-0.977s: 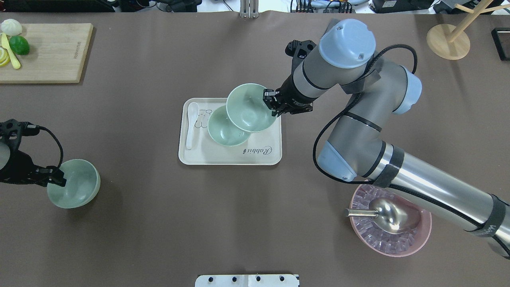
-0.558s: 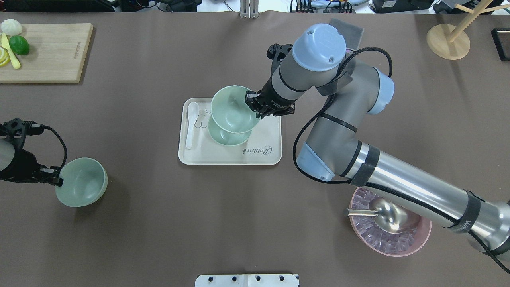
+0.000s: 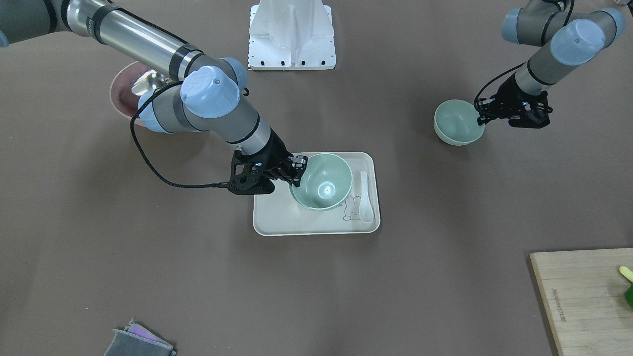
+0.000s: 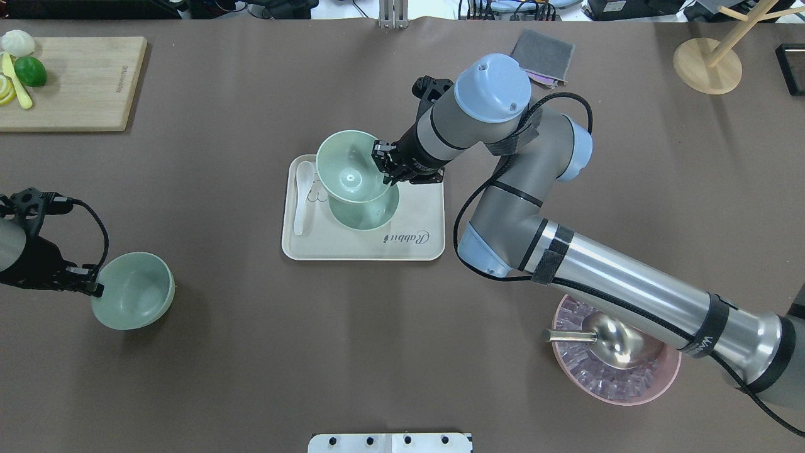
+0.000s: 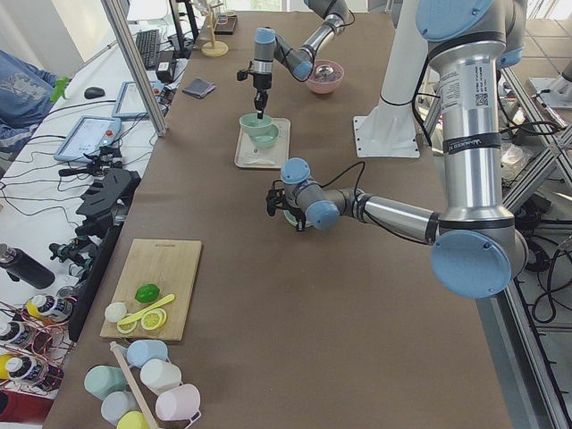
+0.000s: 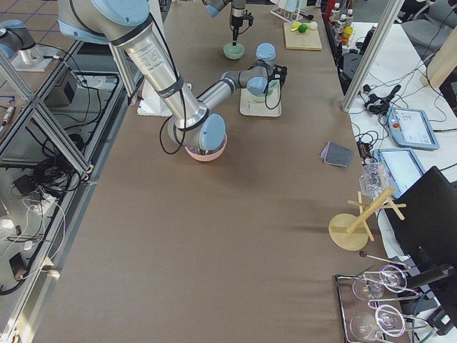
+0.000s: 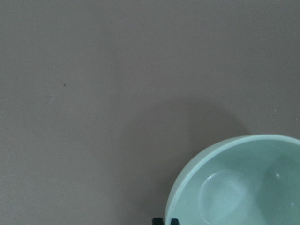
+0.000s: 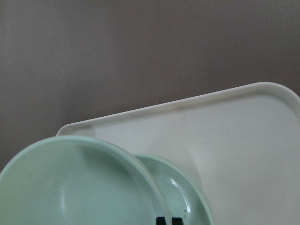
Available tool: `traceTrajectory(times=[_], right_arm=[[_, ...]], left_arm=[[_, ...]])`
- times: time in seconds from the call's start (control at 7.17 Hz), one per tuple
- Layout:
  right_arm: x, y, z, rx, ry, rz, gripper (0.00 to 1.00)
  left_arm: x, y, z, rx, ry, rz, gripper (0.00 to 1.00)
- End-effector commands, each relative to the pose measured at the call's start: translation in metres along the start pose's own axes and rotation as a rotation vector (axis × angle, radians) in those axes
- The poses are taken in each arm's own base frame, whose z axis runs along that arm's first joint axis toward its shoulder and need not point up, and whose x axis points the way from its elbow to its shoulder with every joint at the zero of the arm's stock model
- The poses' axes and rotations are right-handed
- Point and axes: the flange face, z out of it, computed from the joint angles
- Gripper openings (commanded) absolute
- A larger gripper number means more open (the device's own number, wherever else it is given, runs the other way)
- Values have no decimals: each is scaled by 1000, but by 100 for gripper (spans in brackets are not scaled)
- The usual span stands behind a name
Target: Stack green bowls together
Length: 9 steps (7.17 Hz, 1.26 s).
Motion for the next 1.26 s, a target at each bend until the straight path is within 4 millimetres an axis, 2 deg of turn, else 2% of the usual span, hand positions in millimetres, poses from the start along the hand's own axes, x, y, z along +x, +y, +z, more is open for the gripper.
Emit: traceTrajectory(times=[0.0,0.14,0.28,0.42,0.56,0.7,0.84,0.98,1.12], right_arm=[[2,2,5,-12,0,10,16],[9,9,12,-24,11,13,99],[10,11,10,-52,9,13,100],[10,7,-4,-106,7,26,100],[6,-4,-34,-109,6,43,100],[13,-14,-61,-109,1,49,100],[24,-29,-81,-115,-8,62,100],[52,-53,-106,-125,-9,78,100],[92,-71,-137,-103,-10,57,100]], left_arm=[[3,0,-2,3,5,-7,0],[8,-2,-4,6,13,-14,0],[28,-10,-7,6,43,-43,0],[62,-26,-7,-34,97,-82,0],[95,-45,-16,-31,106,-88,0],[145,-82,-45,-22,100,-124,0],[197,-114,-84,-3,93,-155,0],[231,-135,-124,16,116,-170,0],[253,-145,-143,22,147,-185,0]])
